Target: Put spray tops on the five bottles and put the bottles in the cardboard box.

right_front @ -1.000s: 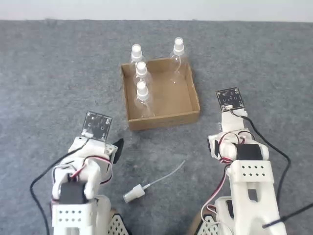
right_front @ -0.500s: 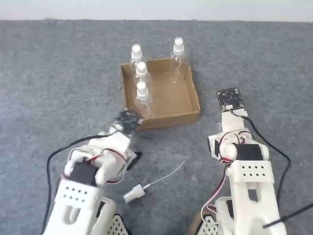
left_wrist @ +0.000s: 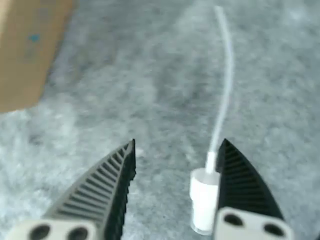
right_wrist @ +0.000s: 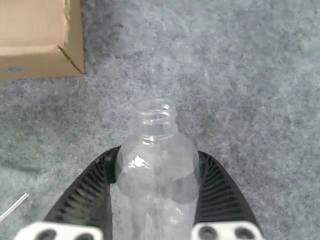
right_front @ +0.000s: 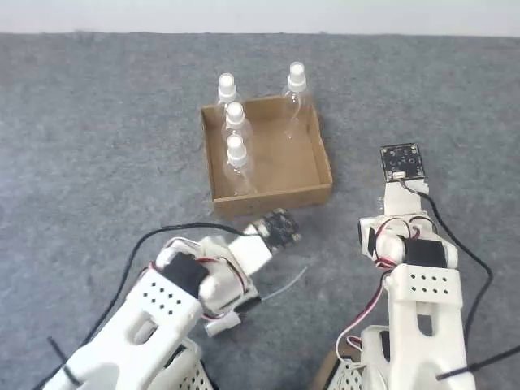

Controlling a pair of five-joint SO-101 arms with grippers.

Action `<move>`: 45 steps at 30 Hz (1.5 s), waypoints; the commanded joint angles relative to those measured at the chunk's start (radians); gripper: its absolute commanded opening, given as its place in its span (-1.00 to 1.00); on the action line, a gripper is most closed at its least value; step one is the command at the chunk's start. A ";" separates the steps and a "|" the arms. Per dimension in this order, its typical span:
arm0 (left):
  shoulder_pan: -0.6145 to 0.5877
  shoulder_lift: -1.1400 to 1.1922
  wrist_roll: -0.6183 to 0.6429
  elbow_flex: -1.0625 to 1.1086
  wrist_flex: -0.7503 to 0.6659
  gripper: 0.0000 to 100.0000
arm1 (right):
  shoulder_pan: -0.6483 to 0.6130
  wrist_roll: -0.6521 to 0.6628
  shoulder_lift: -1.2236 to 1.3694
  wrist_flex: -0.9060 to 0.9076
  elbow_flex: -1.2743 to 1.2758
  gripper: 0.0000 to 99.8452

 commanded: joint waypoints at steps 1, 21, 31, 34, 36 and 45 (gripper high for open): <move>0.049 0.103 -0.003 -0.068 0.000 -0.51 | 0.015 -0.008 -0.031 -0.021 -0.009 -0.93; 0.054 0.660 -0.009 -0.278 0.002 -0.73 | 0.019 -0.008 -0.028 -0.021 -0.009 -0.93; 0.048 0.666 -0.009 -0.278 0.002 -0.98 | 0.019 -0.006 -0.028 -0.021 -0.009 -0.93; 0.046 0.664 -0.006 -0.277 0.005 -0.97 | 0.019 -0.006 -0.028 -0.021 -0.009 -0.93; 0.046 0.664 -0.008 -0.283 0.023 -0.97 | 0.019 -0.006 -0.028 -0.021 -0.009 -0.93; 0.017 0.663 -0.003 -0.294 0.023 -0.98 | 0.018 -0.006 -0.028 -0.021 -0.009 -0.93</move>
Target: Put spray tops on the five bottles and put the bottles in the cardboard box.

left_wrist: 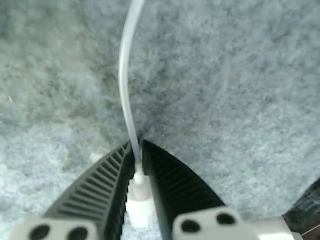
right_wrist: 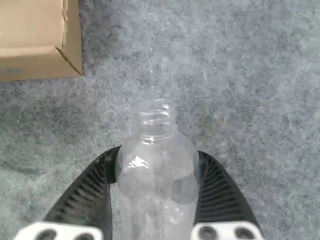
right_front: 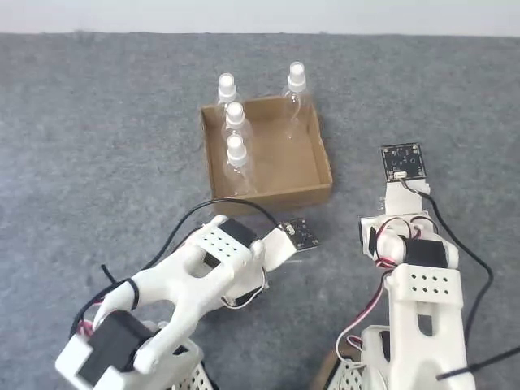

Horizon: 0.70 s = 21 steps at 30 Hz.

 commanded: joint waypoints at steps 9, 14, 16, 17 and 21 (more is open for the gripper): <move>-0.199 -0.003 -0.012 -0.105 0.015 -0.98 | 0.012 -0.005 -0.028 -0.018 -0.009 -0.93; -0.218 -0.003 -0.012 -0.101 0.018 -0.98 | 0.012 -0.005 -0.028 -0.018 -0.009 -0.93; -0.229 -0.003 -0.014 -0.099 0.018 -0.98 | 0.012 -0.005 -0.028 -0.019 -0.009 -0.93; -0.236 -0.003 -0.014 -0.099 0.018 -0.98 | 0.012 -0.005 -0.028 -0.019 -0.009 -0.93; -0.255 -0.003 -0.015 -0.099 0.018 -0.98 | 0.012 -0.005 -0.027 -0.019 -0.009 -0.93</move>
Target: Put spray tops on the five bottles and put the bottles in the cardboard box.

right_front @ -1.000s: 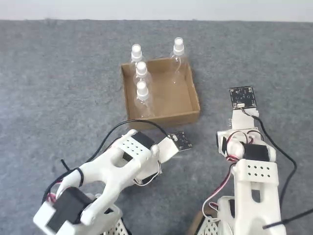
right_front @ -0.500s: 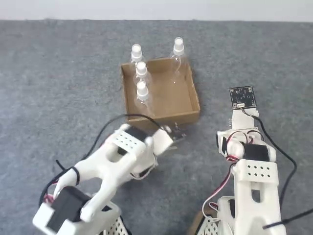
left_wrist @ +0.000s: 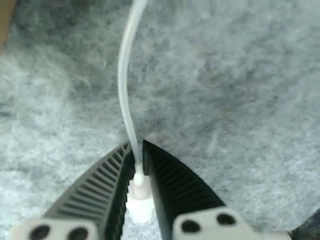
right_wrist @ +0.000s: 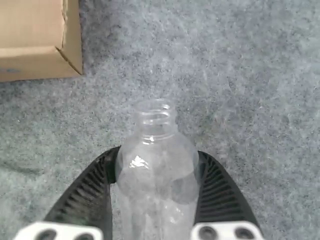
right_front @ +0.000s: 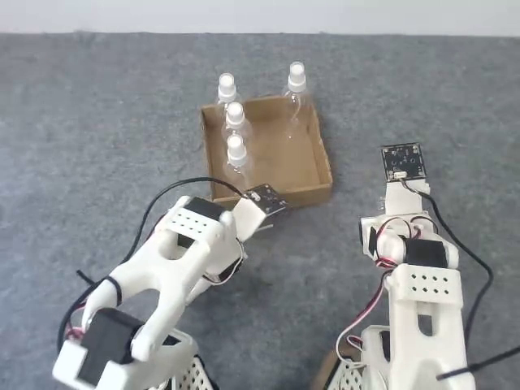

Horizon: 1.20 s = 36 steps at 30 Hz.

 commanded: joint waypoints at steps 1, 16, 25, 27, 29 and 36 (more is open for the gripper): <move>-0.009 -0.003 -0.017 -0.044 0.012 -0.98 | 0.012 -0.005 -0.027 -0.019 -0.009 -0.93; -0.008 -0.003 -0.018 -0.054 0.032 -0.98 | 0.013 0.000 -0.027 -0.061 0.009 -0.93; -0.008 -0.321 -0.015 -0.044 0.127 -0.98 | 0.013 0.000 -0.033 -0.059 0.011 -0.93; -0.008 -0.417 -0.014 -0.045 0.160 -0.98 | 0.013 0.000 -0.033 -0.059 0.011 -0.93; -0.008 -0.500 -0.014 -0.047 0.190 -0.98 | 0.013 0.000 -0.035 -0.059 0.011 -0.93; -0.104 -0.698 -0.008 -0.051 0.233 -0.98 | 0.013 0.000 -0.035 -0.059 0.011 -0.93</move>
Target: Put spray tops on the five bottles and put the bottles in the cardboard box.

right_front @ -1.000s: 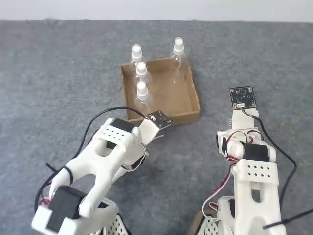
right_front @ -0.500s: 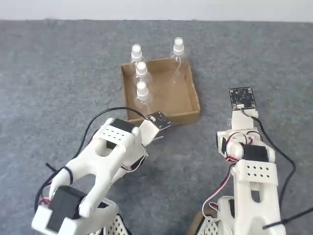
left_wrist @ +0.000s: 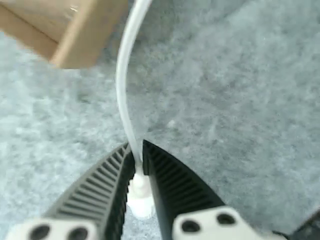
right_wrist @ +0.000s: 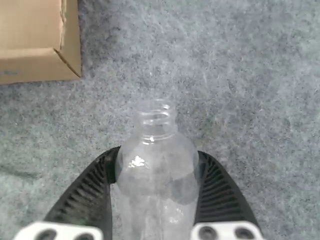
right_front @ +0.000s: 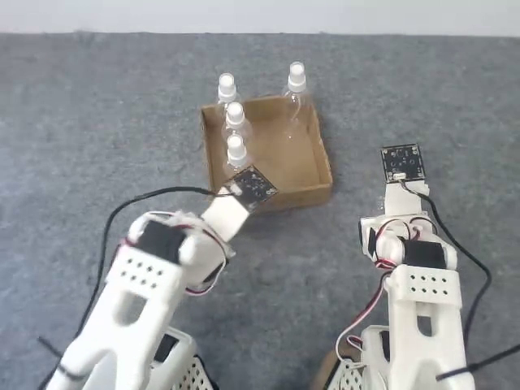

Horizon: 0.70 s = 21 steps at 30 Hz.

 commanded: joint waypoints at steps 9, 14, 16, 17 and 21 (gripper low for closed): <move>-0.302 -0.161 0.106 -0.099 -0.066 -0.98 | 0.013 0.000 -0.035 -0.021 -0.014 -0.93; -0.356 -0.160 0.250 -0.096 -0.140 -0.98 | 0.013 0.000 -0.031 -0.021 -0.014 -0.93; -0.381 -0.158 0.322 -0.094 -0.166 -0.98 | 0.013 0.000 -0.031 -0.021 -0.014 -0.93; -0.390 -0.158 0.350 -0.094 -0.180 -0.98 | 0.013 0.000 -0.031 -0.021 -0.014 -0.93; -0.445 -0.157 0.379 -0.073 -0.247 -0.98 | 0.013 0.000 -0.031 -0.021 -0.014 -0.93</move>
